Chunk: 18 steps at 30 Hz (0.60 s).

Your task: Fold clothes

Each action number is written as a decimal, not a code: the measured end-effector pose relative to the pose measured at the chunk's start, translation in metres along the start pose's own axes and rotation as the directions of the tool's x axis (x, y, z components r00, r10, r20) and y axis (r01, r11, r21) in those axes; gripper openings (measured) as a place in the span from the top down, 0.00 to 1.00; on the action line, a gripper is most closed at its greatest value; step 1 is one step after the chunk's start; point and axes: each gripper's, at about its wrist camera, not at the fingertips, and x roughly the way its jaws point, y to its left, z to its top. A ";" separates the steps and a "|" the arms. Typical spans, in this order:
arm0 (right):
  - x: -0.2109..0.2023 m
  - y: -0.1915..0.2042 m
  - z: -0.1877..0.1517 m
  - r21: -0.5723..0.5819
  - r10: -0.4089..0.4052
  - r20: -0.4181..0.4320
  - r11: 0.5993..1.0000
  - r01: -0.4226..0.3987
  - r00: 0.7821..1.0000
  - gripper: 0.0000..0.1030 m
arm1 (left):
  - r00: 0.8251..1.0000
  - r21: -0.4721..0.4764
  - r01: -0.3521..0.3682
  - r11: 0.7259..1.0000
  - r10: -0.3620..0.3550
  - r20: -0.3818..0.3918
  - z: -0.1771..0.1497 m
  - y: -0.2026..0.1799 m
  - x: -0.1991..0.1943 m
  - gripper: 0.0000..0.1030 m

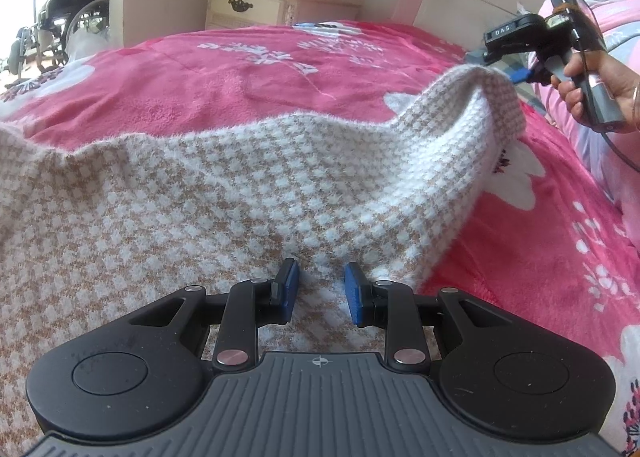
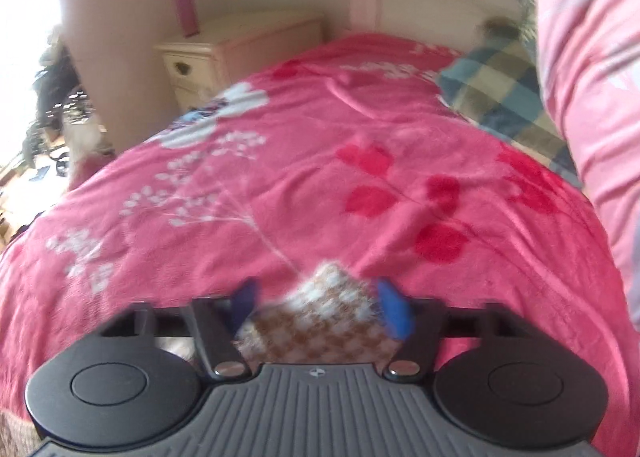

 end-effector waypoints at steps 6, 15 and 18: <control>-0.011 0.009 -0.004 -0.064 0.010 -0.055 0.998 -0.013 0.998 0.90 | 1.000 -0.007 -0.007 1.000 0.007 0.002 0.000 -0.001 0.000 0.75; -0.096 0.031 -0.003 -0.080 0.120 0.058 0.990 -0.116 0.991 0.92 | 0.999 -0.010 -0.034 0.999 0.034 0.008 -0.001 -0.006 -0.003 0.75; -0.146 0.051 -0.006 -0.113 0.203 0.098 0.975 -0.192 0.974 0.92 | 0.999 -0.008 -0.048 0.999 0.048 0.012 -0.002 -0.008 -0.006 0.75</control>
